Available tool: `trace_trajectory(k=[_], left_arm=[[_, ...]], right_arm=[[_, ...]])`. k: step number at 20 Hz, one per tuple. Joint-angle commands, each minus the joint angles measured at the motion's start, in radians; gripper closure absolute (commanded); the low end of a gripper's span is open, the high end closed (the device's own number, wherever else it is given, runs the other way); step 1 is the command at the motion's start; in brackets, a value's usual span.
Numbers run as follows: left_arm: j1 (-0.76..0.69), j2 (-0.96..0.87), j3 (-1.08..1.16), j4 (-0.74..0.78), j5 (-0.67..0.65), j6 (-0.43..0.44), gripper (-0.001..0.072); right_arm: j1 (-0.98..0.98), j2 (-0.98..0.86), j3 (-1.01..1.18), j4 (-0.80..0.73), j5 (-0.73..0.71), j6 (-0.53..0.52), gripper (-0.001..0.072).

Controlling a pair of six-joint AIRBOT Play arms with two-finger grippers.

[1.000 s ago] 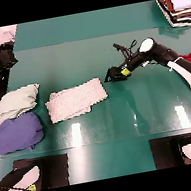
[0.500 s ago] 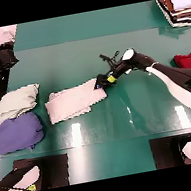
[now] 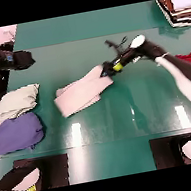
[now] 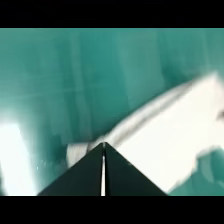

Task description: Fold the shirts.

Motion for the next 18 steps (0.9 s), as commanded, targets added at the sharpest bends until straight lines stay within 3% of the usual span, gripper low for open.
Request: trace_trajectory(k=[1,5,10,14,18], left_arm=[[-0.117,0.001,0.0,0.001,0.04,-0.001,0.0687],[-0.204,0.0,0.0,0.001,0.111,-0.001,0.0686],[-0.253,0.0,0.0,-0.003,0.182,-0.011,0.0686],[-0.253,0.0,0.0,-0.013,0.22,-0.025,0.0686],[-0.253,0.0,0.0,-0.012,0.224,-0.045,0.0686]], right_arm=[[-0.21,0.14,-0.066,-0.076,0.001,0.001,0.0695],[-0.547,0.303,-0.162,-0.156,-0.026,0.0,0.0695],[-0.909,0.375,-0.17,-0.141,-0.079,0.0,0.0696],[-1.04,0.344,-0.111,-0.14,-0.077,0.0,0.0696],[-1.05,0.296,0.042,-0.077,-0.049,0.0,0.0696]])
